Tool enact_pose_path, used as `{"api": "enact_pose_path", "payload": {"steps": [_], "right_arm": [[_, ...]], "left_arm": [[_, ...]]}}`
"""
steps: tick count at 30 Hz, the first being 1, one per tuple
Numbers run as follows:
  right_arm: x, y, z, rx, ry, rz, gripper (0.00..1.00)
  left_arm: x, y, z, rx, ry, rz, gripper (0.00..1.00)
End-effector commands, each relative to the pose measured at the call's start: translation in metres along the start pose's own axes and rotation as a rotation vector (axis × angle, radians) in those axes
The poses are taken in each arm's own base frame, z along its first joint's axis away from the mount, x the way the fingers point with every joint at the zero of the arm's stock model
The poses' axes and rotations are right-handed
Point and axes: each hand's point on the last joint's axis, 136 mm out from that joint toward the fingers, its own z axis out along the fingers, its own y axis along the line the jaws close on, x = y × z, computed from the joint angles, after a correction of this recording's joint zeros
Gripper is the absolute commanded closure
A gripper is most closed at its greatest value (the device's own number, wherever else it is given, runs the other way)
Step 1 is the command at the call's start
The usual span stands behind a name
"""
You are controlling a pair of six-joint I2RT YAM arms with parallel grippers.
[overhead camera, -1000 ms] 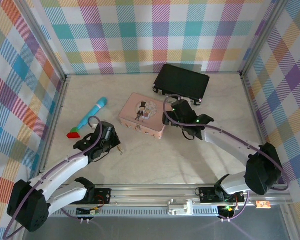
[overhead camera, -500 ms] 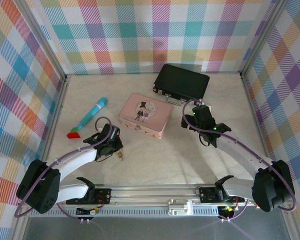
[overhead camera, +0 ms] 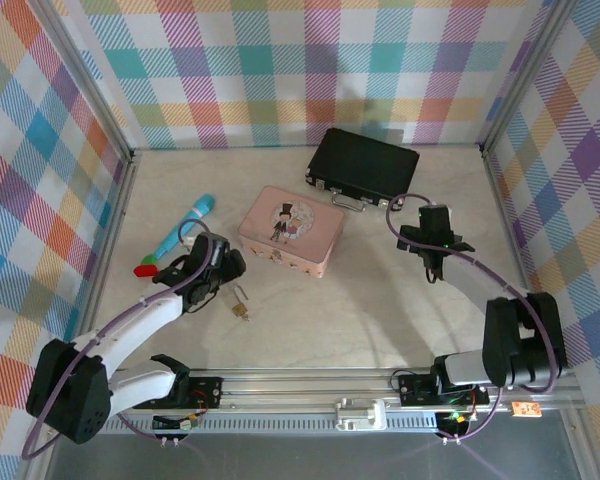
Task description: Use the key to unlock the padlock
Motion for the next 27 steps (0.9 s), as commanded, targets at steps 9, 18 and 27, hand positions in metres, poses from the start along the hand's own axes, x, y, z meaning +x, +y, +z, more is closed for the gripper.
{"api": "enact_pose_path", "payload": {"steps": [9,18,27], "right_arm": [[-0.040,0.016,0.016,-0.084,-0.346,-0.096,0.00],[-0.034,0.009,0.012,-0.150,-0.432,-0.038,0.01],[-0.025,0.005,0.020,-0.193,-0.427,-0.006,0.01]], "left_arm": [[-0.112,0.048,-0.026,-0.258,-0.515,0.173,0.11],[-0.087,0.081,0.031,-0.385,-0.498,0.267,0.11],[-0.094,0.054,0.045,-0.158,-0.630,0.318,0.11]]}}
